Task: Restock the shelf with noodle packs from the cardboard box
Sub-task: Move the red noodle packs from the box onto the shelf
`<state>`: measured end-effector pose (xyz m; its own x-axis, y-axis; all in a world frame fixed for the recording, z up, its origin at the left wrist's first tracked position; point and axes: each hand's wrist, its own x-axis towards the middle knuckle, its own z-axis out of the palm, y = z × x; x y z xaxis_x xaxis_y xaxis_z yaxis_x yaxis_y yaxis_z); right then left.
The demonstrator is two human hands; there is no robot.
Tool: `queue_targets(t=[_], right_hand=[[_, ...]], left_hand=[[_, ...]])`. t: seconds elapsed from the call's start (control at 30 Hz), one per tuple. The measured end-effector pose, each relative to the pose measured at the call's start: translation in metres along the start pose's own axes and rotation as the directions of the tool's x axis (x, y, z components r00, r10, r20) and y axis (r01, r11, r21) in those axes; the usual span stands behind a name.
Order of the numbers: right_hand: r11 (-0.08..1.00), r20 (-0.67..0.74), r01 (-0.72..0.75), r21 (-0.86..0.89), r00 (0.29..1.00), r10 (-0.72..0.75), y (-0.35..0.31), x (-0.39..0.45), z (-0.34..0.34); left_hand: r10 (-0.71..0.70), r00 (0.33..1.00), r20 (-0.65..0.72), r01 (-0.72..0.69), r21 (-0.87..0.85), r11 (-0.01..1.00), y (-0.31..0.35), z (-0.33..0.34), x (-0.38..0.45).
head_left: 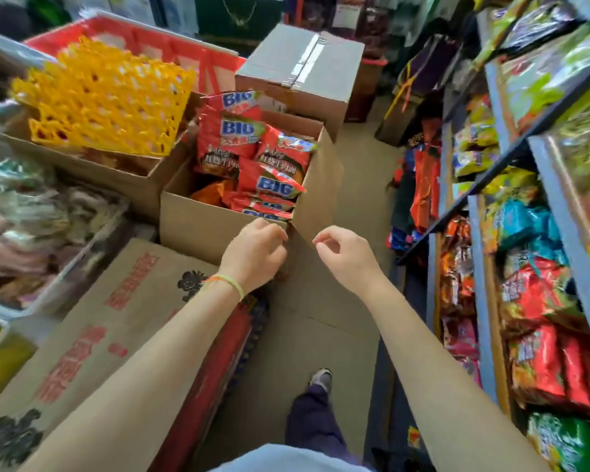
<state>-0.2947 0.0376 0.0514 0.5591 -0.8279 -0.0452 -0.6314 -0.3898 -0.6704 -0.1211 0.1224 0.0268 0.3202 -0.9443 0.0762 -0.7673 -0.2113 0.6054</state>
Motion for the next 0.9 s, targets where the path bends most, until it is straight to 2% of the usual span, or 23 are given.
queue_targets(t=[0.1,0.2,0.3,0.4,0.57,0.73,0.8,0.83,0.9], right_hand=[[0.999,0.039,0.034,0.011,0.999,-0.034,0.017,0.059,-0.009],[1.0,0.078,0.027,0.002,0.997,-0.027,0.033,0.112,-0.021],[0.999,0.122,0.044,-0.012,0.992,-0.042,0.039,0.156,-0.022],[0.996,0.183,0.09,-0.012,0.979,-0.087,0.036,0.19,-0.008],[0.99,0.246,0.124,-0.061,0.964,-0.105,0.026,0.221,0.031],[0.95,0.206,0.06,-0.306,0.979,0.004,0.02,0.24,0.063],[0.921,0.191,0.082,-0.38,0.982,-0.009,0.019,0.248,0.067],[0.921,0.2,0.098,-0.378,0.98,-0.023,0.018,0.253,0.065],[0.968,0.22,0.103,-0.23,0.974,-0.051,0.015,0.263,0.055]], left_hand=[[-0.078,0.995,-0.057,0.08,0.022,0.997,-0.004,0.011,0.048],[-0.159,0.986,-0.055,0.163,0.077,0.984,-0.004,0.019,0.088],[-0.274,0.957,-0.094,0.28,0.049,0.959,-0.008,0.022,0.121],[-0.365,0.929,-0.051,0.368,0.07,0.927,-0.018,0.023,0.143],[-0.346,0.938,0.013,0.345,0.064,0.936,-0.04,0.027,0.161],[-0.268,0.96,-0.079,0.266,-0.036,0.963,-0.069,0.024,0.171],[-0.288,0.947,-0.142,0.278,-0.084,0.957,-0.079,0.02,0.174],[-0.317,0.933,-0.168,0.3,-0.121,0.946,-0.084,0.017,0.177],[-0.394,0.903,-0.17,0.34,-0.276,0.899,-0.092,0.007,0.185]])
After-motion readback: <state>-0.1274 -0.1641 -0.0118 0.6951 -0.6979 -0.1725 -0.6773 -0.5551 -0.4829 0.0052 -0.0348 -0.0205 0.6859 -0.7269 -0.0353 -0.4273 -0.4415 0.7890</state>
